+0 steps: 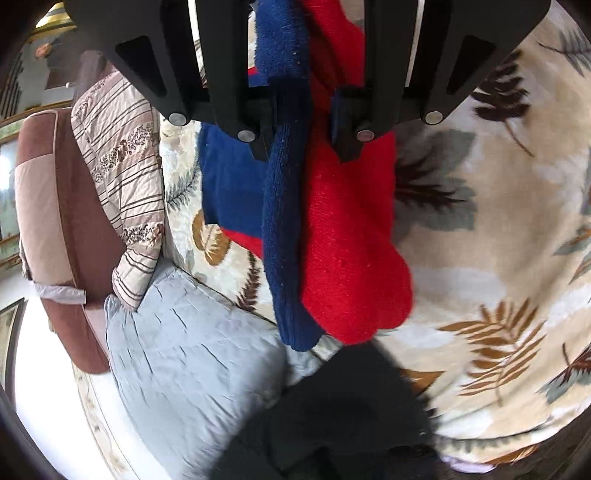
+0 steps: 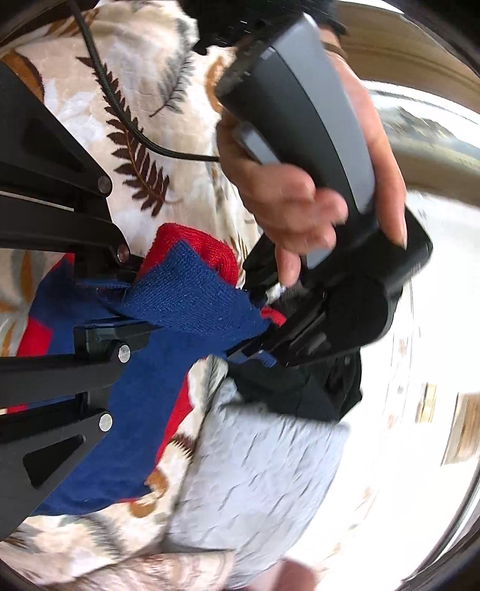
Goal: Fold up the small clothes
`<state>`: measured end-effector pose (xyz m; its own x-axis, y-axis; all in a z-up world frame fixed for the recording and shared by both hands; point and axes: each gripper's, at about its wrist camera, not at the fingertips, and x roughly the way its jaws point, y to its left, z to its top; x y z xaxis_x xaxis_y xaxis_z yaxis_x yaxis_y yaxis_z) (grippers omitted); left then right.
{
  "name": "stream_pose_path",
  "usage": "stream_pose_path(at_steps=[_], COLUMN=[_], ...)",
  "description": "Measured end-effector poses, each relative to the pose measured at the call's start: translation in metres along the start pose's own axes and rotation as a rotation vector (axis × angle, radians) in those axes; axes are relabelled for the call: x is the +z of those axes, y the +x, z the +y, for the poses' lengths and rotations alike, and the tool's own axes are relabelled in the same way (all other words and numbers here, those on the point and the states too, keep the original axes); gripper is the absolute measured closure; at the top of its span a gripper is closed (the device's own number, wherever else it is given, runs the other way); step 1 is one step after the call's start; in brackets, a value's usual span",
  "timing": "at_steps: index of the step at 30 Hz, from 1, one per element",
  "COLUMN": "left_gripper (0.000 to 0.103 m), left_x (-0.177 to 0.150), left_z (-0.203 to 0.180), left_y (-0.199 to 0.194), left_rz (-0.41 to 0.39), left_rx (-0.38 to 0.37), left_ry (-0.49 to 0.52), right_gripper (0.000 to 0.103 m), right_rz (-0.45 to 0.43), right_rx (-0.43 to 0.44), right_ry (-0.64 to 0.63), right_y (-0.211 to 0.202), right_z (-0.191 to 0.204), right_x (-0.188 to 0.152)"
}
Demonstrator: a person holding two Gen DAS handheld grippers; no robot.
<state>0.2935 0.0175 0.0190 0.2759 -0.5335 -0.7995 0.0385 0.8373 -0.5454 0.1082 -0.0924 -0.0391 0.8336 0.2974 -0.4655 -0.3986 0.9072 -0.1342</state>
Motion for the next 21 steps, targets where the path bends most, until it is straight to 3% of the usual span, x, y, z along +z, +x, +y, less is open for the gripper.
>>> stream_pose_path(at_steps=[12,17,21], left_gripper=[0.086,0.086,0.08], left_x=[-0.025,-0.032,-0.038], left_z=[-0.116,-0.143,-0.149], left_y=[0.071,0.13,0.165], left_rz=[0.043,0.121,0.138], left_rx=[0.059,0.104,0.137], left_ry=[0.108,0.132,0.121], right_gripper=[0.092,0.092,0.092], right_rz=[0.002,0.045,0.1], right_rx=[-0.051,-0.072,-0.04], right_ry=[0.393,0.557,0.721], right_y=[-0.036,-0.039,-0.029], right_z=[-0.13,-0.175,-0.203], right_x=[-0.044,-0.083,-0.117])
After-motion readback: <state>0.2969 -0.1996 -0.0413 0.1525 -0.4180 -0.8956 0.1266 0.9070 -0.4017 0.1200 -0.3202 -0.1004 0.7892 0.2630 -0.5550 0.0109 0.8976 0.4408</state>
